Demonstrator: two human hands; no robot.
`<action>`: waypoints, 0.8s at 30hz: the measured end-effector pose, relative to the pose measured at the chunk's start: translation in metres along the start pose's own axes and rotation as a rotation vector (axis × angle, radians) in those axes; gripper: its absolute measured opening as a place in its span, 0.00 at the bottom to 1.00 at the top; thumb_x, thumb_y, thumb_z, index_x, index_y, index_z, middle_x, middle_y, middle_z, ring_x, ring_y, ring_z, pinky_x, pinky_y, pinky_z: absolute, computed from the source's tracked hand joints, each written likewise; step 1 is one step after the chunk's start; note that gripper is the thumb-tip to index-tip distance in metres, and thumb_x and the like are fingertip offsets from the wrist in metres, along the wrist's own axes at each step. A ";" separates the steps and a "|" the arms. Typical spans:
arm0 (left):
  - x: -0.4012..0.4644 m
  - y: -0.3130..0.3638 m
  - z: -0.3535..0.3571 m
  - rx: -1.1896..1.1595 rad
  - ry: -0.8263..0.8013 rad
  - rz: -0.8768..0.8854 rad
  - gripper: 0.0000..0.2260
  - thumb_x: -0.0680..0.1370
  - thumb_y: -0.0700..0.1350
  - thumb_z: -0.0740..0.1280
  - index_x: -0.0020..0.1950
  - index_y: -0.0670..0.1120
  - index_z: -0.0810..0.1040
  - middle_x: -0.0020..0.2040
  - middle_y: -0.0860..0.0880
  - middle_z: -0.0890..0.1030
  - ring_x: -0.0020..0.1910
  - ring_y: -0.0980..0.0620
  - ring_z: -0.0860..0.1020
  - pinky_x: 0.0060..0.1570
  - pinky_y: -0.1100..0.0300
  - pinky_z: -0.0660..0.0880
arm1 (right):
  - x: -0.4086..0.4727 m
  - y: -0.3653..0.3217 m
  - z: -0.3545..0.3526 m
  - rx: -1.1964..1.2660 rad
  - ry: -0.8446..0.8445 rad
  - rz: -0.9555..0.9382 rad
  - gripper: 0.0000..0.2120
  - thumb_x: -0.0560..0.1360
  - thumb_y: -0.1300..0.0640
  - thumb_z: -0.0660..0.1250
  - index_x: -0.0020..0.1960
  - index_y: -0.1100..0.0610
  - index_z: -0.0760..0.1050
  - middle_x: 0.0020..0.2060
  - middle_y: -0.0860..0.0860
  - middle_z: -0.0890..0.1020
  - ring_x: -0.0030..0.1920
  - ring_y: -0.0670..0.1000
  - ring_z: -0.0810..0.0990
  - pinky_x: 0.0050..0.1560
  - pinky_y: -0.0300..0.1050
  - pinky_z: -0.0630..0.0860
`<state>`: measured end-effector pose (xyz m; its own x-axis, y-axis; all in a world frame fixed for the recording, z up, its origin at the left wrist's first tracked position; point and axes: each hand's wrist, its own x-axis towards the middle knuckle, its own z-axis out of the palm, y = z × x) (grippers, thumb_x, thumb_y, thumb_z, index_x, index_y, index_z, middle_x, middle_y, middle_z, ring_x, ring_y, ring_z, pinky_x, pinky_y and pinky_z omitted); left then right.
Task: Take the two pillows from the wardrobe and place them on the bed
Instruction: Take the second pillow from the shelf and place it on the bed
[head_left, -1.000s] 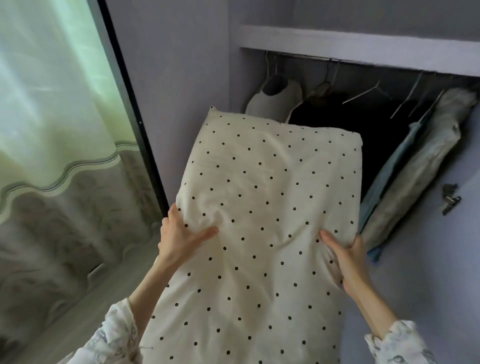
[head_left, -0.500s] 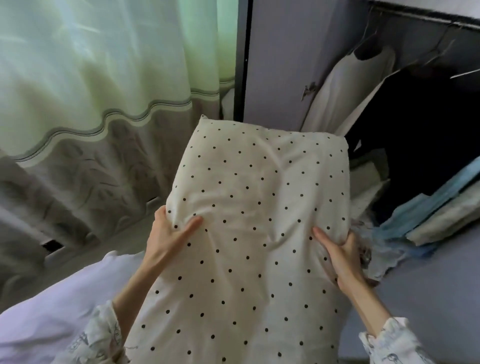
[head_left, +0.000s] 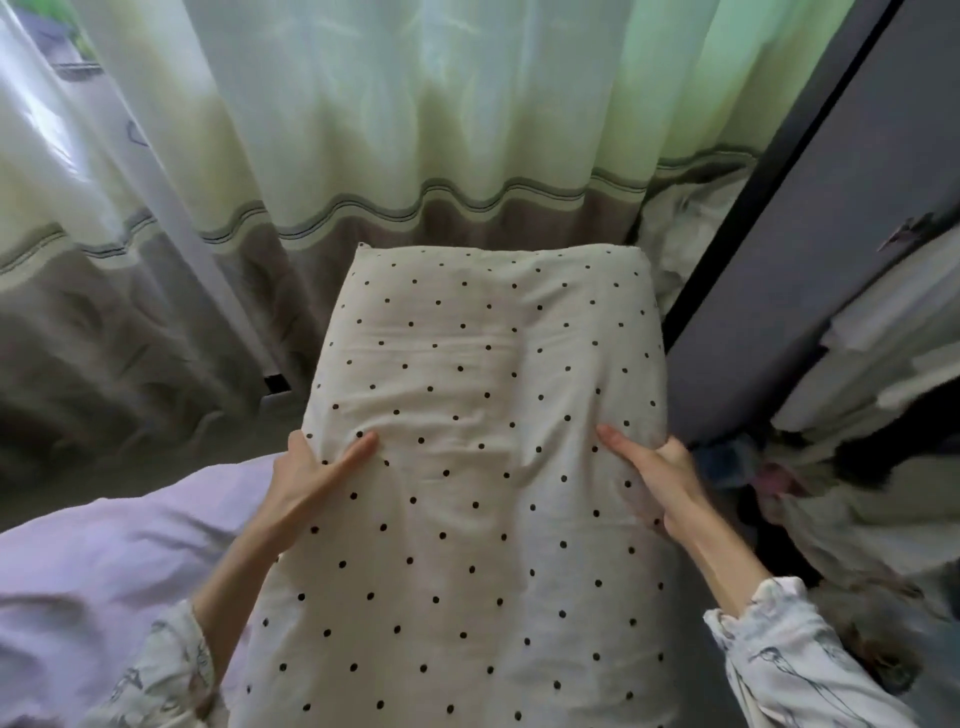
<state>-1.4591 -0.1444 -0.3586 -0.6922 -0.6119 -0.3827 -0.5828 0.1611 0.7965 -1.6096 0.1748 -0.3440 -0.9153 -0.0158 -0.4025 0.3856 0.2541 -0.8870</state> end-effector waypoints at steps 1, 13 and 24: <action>0.004 -0.003 -0.003 -0.004 0.025 -0.028 0.37 0.60 0.71 0.69 0.58 0.50 0.62 0.58 0.47 0.73 0.55 0.45 0.74 0.51 0.49 0.75 | 0.010 -0.007 0.009 -0.013 -0.051 0.005 0.41 0.55 0.42 0.79 0.61 0.59 0.72 0.54 0.55 0.81 0.51 0.54 0.79 0.51 0.49 0.76; 0.082 0.043 0.005 -0.120 0.363 -0.266 0.40 0.64 0.68 0.69 0.65 0.47 0.59 0.62 0.46 0.73 0.58 0.43 0.73 0.52 0.49 0.73 | 0.179 -0.110 0.100 -0.269 -0.461 -0.045 0.53 0.50 0.37 0.78 0.67 0.58 0.64 0.60 0.54 0.75 0.58 0.56 0.75 0.59 0.53 0.74; 0.142 0.054 -0.036 -0.271 0.710 -0.408 0.41 0.63 0.68 0.70 0.65 0.47 0.59 0.58 0.48 0.71 0.51 0.47 0.70 0.48 0.52 0.69 | 0.267 -0.195 0.246 -0.306 -0.743 -0.206 0.43 0.55 0.39 0.78 0.62 0.53 0.62 0.47 0.45 0.73 0.45 0.44 0.74 0.39 0.40 0.72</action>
<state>-1.5736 -0.2502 -0.3530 0.0318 -0.9354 -0.3522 -0.5436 -0.3119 0.7792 -1.9004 -0.1172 -0.3339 -0.6078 -0.6983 -0.3781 0.0717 0.4260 -0.9019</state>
